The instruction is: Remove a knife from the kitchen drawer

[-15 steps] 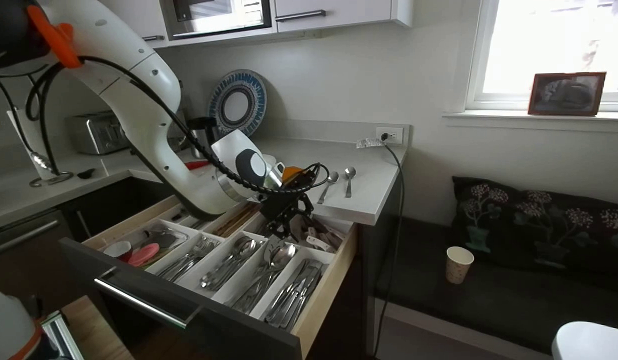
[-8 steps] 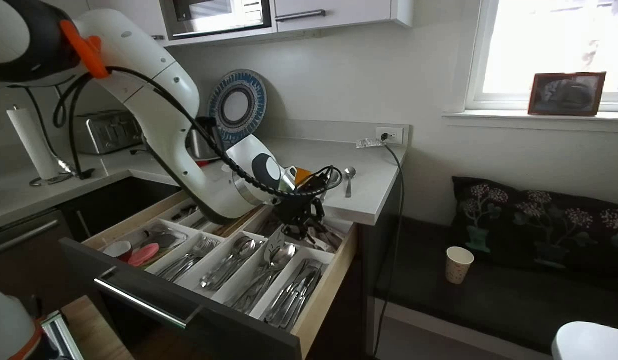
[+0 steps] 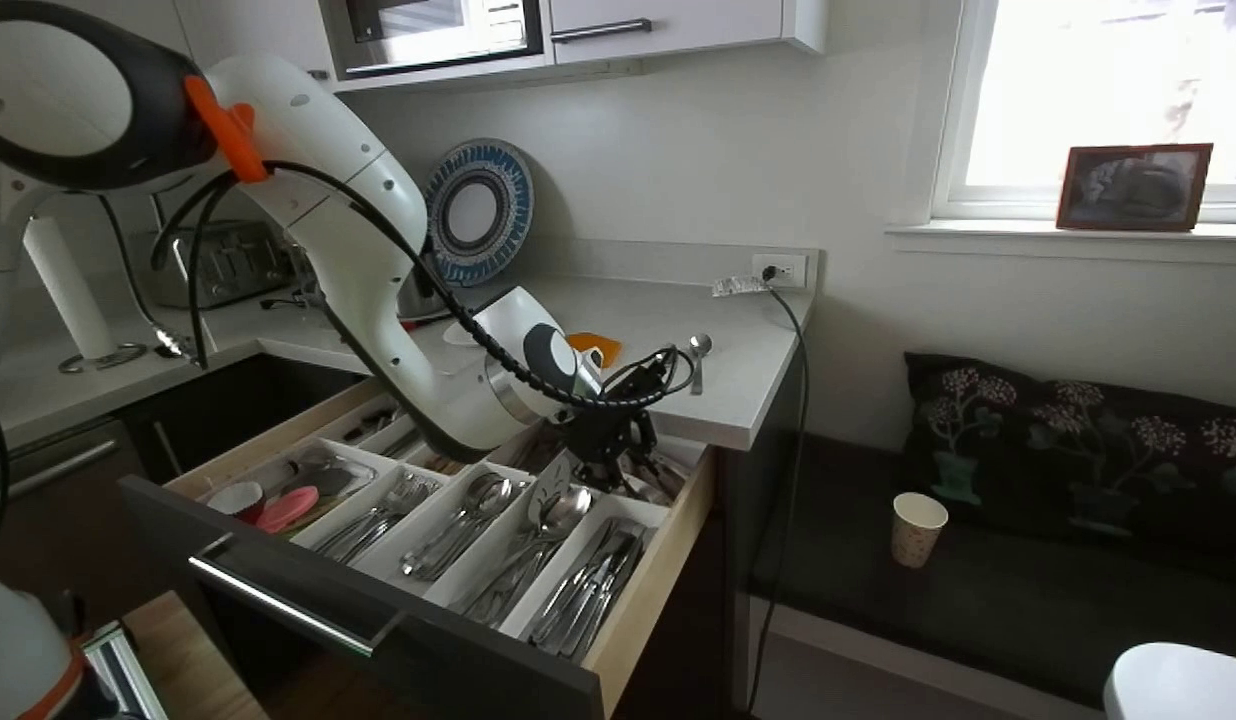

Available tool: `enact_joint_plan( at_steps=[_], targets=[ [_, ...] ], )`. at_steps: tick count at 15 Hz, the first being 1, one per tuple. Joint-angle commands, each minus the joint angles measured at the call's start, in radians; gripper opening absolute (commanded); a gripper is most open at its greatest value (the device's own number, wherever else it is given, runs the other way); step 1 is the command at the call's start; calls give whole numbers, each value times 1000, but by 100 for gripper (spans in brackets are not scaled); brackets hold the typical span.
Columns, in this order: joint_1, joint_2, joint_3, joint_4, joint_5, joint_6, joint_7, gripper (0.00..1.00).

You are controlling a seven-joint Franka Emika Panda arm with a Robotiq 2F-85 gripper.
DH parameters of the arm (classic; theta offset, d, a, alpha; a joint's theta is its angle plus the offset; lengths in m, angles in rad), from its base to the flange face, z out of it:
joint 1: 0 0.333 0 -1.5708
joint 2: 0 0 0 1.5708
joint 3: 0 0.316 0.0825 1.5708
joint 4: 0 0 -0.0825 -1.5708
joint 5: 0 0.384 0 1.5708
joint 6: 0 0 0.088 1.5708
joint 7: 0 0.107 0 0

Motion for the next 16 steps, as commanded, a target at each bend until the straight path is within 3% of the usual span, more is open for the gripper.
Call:
enact_joint_plan(
  at_steps=[1, 4, 7, 8, 11, 16],
  targets=[
    [13, 45, -16, 39, -26, 27, 26, 39],
    [13, 67, -15, 61, -22, 26, 20, 29],
    [10, 89, -7, 75, -13, 10, 6, 27],
    [7, 97, -4, 77, -8, 7, 0, 7],
    [-26, 96, 33, 69, 3, -15, -16, 3],
    [-65, 41, 66, 18, 64, -29, -50, 6]
  ],
)
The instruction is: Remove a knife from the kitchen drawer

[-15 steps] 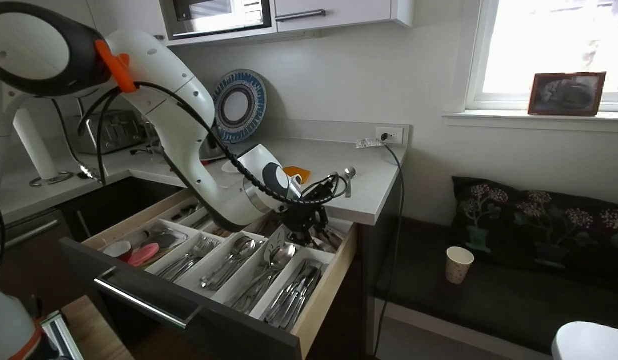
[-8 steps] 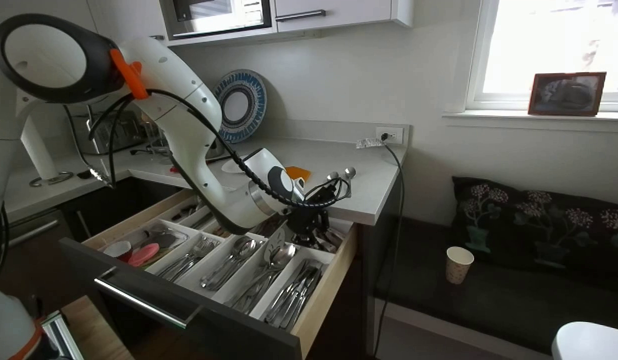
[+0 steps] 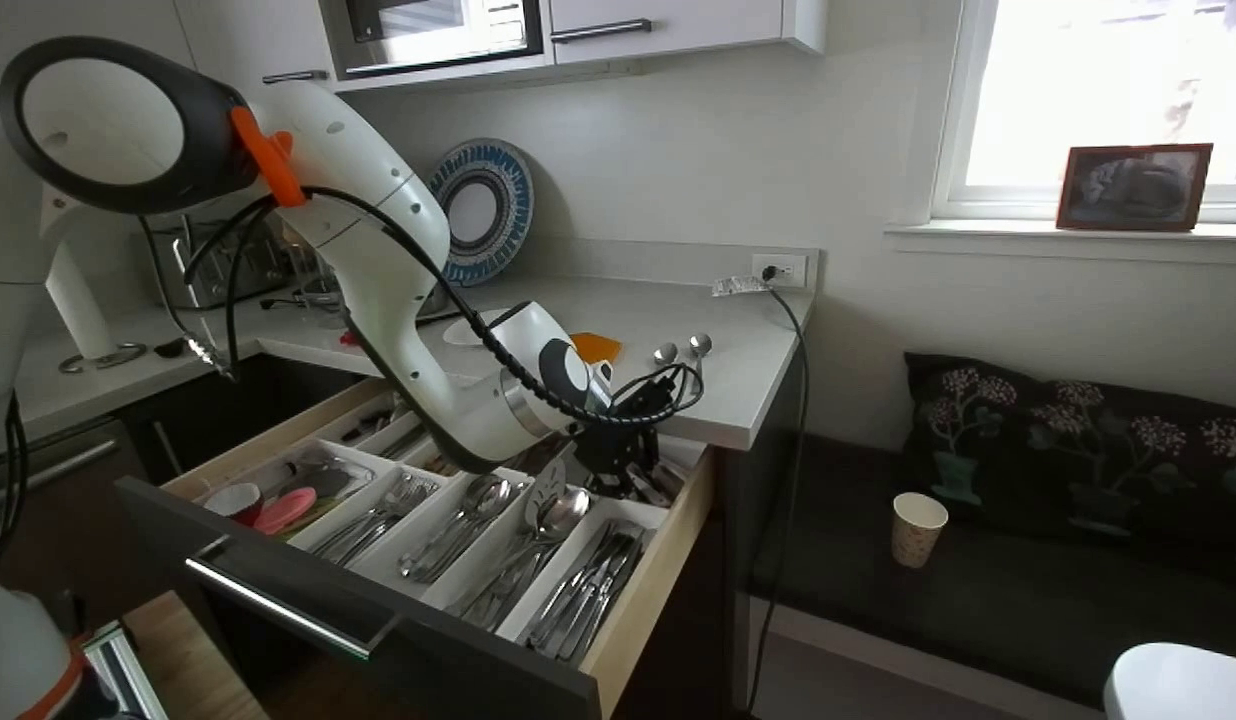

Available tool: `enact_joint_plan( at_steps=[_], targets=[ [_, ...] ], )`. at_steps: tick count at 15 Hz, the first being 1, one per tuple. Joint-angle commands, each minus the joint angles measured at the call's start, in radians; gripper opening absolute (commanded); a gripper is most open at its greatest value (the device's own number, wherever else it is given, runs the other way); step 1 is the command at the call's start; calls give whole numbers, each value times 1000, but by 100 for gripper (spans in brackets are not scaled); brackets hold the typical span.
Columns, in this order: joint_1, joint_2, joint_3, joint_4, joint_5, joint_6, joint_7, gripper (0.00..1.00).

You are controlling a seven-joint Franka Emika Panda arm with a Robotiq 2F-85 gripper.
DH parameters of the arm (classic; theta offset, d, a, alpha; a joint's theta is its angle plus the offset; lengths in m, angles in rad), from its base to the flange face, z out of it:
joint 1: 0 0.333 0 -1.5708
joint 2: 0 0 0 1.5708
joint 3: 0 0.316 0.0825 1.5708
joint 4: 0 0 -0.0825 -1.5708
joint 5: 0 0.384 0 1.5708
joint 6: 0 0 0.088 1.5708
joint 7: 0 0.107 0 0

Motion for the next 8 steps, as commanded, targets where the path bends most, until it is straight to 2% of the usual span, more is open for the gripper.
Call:
enact_joint_plan(
  at_steps=[1, 8],
  targets=[
    [-44, -47, 44, -52, 68, -35, -55, 6],
    [-126, -119, 134, -113, 202, -68, -156, 6]
  ],
)
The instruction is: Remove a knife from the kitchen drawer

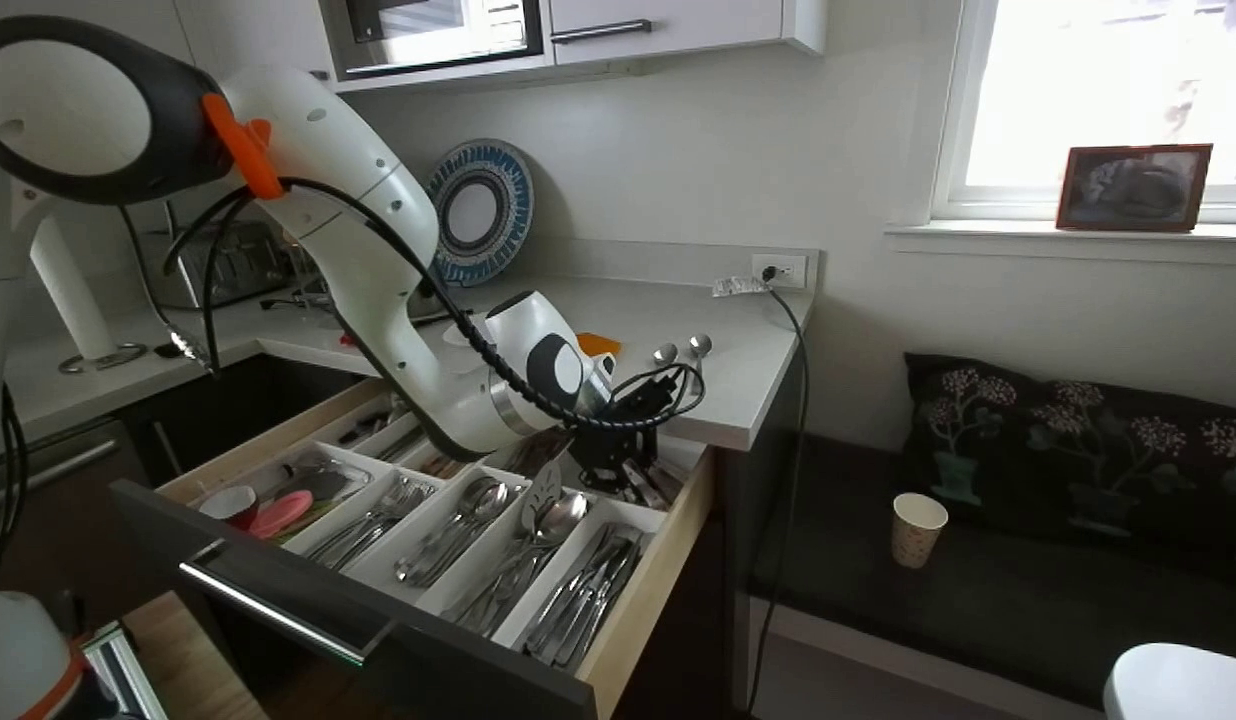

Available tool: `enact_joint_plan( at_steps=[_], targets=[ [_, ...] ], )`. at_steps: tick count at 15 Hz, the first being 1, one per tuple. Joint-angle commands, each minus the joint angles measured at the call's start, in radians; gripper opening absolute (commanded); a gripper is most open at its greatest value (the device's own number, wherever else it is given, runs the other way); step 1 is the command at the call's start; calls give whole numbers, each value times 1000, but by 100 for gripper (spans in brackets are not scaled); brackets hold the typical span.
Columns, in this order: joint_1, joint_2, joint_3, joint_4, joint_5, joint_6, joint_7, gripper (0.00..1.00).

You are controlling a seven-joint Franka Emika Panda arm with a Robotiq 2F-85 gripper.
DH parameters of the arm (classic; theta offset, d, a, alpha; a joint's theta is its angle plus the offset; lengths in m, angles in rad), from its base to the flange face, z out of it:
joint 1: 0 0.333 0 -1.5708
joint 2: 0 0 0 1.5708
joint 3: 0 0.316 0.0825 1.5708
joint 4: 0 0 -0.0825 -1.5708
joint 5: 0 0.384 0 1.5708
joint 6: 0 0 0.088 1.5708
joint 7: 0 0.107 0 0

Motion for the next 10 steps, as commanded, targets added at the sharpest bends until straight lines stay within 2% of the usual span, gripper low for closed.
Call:
enact_joint_plan(
  at_steps=[1, 4, 5, 10],
  targets=[
    [-61, -82, 73, -76, 92, -75, -89, 6],
    [-66, -133, 82, -102, 110, -143, -123, 6],
    [-30, -147, 46, -112, 129, -148, -136, 6],
    [-25, -240, 30, -182, 194, -223, -269, 6]
  ],
)
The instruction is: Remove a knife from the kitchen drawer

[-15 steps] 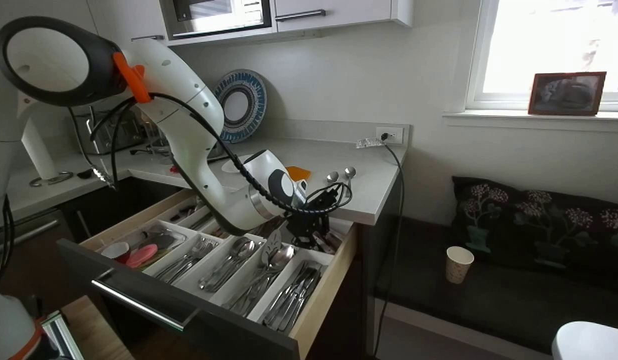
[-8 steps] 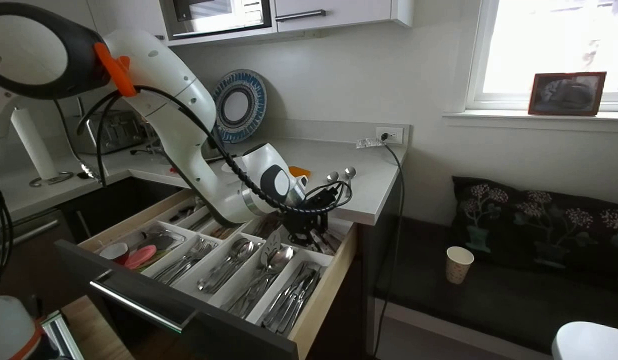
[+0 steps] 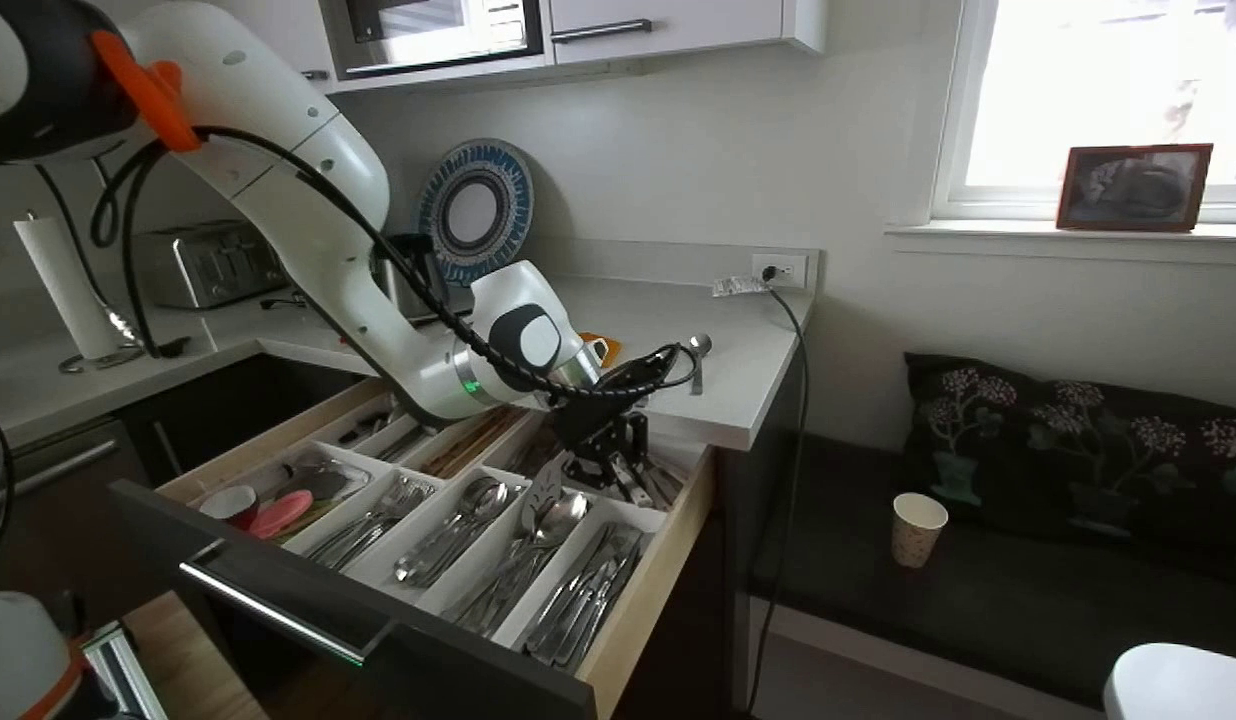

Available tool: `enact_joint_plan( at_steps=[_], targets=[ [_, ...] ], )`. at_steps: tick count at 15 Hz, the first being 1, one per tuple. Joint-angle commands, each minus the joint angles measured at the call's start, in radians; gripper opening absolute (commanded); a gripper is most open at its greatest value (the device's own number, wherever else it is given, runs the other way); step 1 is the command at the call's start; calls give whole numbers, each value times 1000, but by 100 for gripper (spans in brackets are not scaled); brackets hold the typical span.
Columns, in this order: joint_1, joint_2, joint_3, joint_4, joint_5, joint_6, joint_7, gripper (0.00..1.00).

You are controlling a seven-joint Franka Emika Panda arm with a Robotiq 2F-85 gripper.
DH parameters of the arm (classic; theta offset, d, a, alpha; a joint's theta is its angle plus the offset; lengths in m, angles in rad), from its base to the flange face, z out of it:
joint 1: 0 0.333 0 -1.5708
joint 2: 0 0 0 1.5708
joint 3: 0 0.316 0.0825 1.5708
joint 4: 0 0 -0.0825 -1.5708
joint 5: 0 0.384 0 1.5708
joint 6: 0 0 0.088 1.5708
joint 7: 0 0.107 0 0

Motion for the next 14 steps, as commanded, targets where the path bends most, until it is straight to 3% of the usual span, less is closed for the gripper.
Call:
enact_joint_plan(
  at_steps=[1, 5, 9, 14],
  targets=[
    [9, -98, -18, -90, 76, -65, -148, 6],
    [3, -185, -25, -175, 173, -64, -376, 6],
    [23, -277, -32, -219, 391, -110, -612, 6],
    [79, -412, -77, -169, 627, -333, -703, 6]
  ],
)
